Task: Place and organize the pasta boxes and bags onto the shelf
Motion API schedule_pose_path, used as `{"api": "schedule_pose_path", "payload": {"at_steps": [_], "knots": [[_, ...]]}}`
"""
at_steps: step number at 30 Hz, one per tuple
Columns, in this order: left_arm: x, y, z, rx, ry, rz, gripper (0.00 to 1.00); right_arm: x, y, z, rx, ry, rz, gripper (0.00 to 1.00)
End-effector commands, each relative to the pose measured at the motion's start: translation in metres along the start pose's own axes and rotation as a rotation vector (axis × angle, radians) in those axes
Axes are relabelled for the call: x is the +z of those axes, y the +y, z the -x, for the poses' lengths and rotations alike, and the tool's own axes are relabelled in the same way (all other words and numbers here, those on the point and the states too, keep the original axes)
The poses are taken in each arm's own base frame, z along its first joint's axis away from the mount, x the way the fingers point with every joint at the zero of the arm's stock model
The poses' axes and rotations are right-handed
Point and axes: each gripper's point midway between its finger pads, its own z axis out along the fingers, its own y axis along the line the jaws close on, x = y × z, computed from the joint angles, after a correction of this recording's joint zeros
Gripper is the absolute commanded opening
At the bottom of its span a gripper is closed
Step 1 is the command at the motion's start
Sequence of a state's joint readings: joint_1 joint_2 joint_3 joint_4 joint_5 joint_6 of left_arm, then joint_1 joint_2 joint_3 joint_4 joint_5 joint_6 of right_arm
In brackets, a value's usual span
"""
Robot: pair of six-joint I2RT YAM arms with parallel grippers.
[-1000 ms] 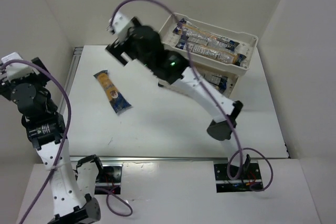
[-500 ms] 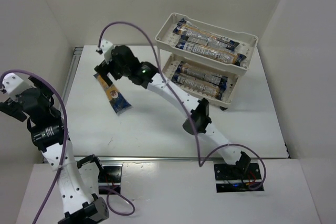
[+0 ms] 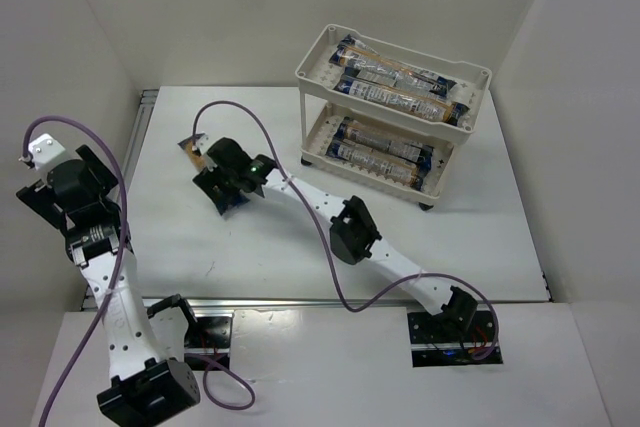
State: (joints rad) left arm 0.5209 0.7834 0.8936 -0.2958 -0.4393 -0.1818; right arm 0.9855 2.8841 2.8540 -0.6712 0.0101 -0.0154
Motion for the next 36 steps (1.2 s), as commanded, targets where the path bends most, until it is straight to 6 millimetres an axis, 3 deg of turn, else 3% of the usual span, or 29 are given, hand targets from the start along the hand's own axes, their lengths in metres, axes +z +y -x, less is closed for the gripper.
{"api": "schedule_pose_path", "payload": {"at_steps": [1,2,3,5,6,7,9,10,11,13,14,15,16,17,18,19,21,23,25,28,30,31,32,36], "knots": [[0.004,-0.004,0.01,0.001,-0.045,-0.018,1.0,0.002,0.013,0.0,-0.006,-0.007,0.004,0.88],[0.005,-0.004,0.006,0.013,-0.037,-0.017,1.0,0.002,0.013,-0.008,-0.007,0.021,0.003,0.81],[0.005,-0.004,0.008,0.01,-0.045,-0.018,1.0,0.004,0.013,-0.017,-0.008,0.047,0.003,0.6],[0.005,-0.004,0.008,0.01,-0.045,-0.018,1.0,0.001,0.011,-0.031,-0.029,0.099,0.002,0.41],[0.004,-0.004,0.008,0.006,-0.053,-0.019,1.0,0.0,0.011,-0.033,-0.029,0.108,0.002,0.26],[0.004,-0.001,0.008,0.005,-0.054,-0.01,1.0,-0.007,0.01,-0.032,-0.055,0.122,0.003,0.18],[0.004,-0.003,0.008,0.005,-0.053,-0.019,1.0,-0.014,0.014,-0.059,-0.092,0.218,0.012,0.0],[0.005,-0.003,0.01,0.001,-0.061,-0.02,1.0,-0.028,0.013,-0.054,-0.104,0.229,0.013,0.0],[0.003,-0.002,0.012,-0.002,-0.07,-0.02,1.0,-0.033,0.012,-0.086,-0.132,0.326,0.029,0.0],[0.0,-0.005,0.016,0.002,-0.087,-0.032,1.0,-0.057,0.014,-0.116,-0.175,0.429,0.075,0.0],[0.001,-0.005,0.012,0.005,-0.078,-0.031,1.0,-0.096,0.016,-0.147,-0.226,0.509,0.134,0.0],[0.0,-0.007,0.012,0.007,-0.078,-0.04,1.0,-0.114,0.015,-0.157,-0.262,0.51,0.153,0.0],[0.0,-0.01,0.014,0.004,-0.086,-0.053,1.0,-0.127,0.013,-0.156,-0.307,0.468,0.16,0.14],[-0.002,-0.012,0.012,0.005,-0.087,-0.062,1.0,-0.162,0.007,-0.174,-0.345,0.495,0.161,0.41],[-0.001,-0.015,0.009,0.007,-0.085,-0.079,1.0,-0.172,0.005,-0.178,-0.392,0.497,0.174,0.83],[-0.003,-0.018,0.011,-0.006,-0.093,-0.099,1.0,-0.183,0.006,-0.184,-0.401,0.519,0.193,0.99],[-0.003,-0.021,0.007,-0.015,-0.082,-0.114,1.0,-0.186,0.014,-0.18,-0.368,0.502,0.227,0.99],[-0.003,-0.025,0.007,-0.024,-0.08,-0.134,1.0,-0.174,0.02,-0.16,-0.339,0.446,0.205,0.99],[-0.008,-0.027,0.012,-0.026,-0.091,-0.146,1.0,-0.153,0.018,-0.175,-0.319,0.494,0.139,0.99],[-0.009,-0.024,0.021,0.001,-0.116,-0.129,1.0,-0.143,0.013,-0.197,-0.297,0.563,0.076,0.99],[-0.011,-0.026,0.027,0.015,-0.134,-0.142,1.0,-0.148,0.006,-0.226,-0.31,0.636,0.032,0.99],[-0.011,-0.025,0.027,0.015,-0.135,-0.132,1.0,-0.157,-0.002,-0.225,-0.324,0.636,-0.011,0.99],[-0.012,-0.027,0.027,0.016,-0.135,-0.141,1.0,-0.165,-0.002,-0.24,-0.335,0.662,-0.025,0.99],[-0.013,-0.027,0.027,0.013,-0.143,-0.142,1.0,-0.184,-0.002,-0.252,-0.339,0.686,-0.033,0.99]]}}
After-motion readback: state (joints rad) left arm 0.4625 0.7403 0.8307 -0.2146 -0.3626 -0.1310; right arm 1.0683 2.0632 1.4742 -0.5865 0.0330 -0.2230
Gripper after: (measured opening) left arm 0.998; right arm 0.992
